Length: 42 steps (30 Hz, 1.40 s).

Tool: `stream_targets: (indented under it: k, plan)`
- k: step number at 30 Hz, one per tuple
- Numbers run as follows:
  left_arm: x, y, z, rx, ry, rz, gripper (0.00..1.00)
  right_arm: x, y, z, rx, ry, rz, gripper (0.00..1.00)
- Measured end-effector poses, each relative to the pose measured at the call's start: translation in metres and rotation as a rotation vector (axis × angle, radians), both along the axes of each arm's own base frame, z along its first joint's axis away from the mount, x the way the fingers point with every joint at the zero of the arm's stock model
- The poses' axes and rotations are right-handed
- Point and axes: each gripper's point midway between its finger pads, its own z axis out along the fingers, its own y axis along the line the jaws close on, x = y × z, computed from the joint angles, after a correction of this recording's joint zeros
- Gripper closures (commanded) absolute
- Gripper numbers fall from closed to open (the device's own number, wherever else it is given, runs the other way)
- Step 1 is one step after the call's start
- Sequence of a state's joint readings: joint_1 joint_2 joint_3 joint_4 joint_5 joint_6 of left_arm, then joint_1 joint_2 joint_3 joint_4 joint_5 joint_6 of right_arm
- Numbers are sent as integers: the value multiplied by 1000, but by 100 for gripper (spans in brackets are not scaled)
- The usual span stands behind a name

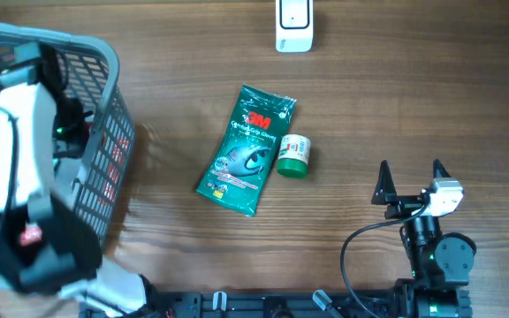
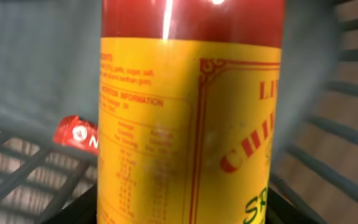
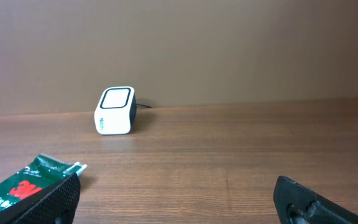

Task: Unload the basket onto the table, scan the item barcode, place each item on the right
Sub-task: 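Grasp the red chili sauce bottle in the basket with the left gripper, then carry the sauce bottle out and set it right of the jar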

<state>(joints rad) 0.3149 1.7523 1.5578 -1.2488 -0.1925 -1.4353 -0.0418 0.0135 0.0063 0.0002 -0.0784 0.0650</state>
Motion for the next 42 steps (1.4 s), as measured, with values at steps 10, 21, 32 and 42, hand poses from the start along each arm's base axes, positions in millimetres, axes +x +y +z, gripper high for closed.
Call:
stream_targets:
  k: [10,21,32,42]
  plan:
    - [-21,-12,158,229,-492,-126,47,0,0,0,0,0,0,0]
    - [-5,-173,266,277,-940,-794,49,0,0,0,0,0,0,1]
    - [39,-401,145,146,-737,-1488,45,0,0,0,0,0,0,1]
    - [34,-507,12,-106,-568,-1740,45,0,0,0,0,0,0,0]
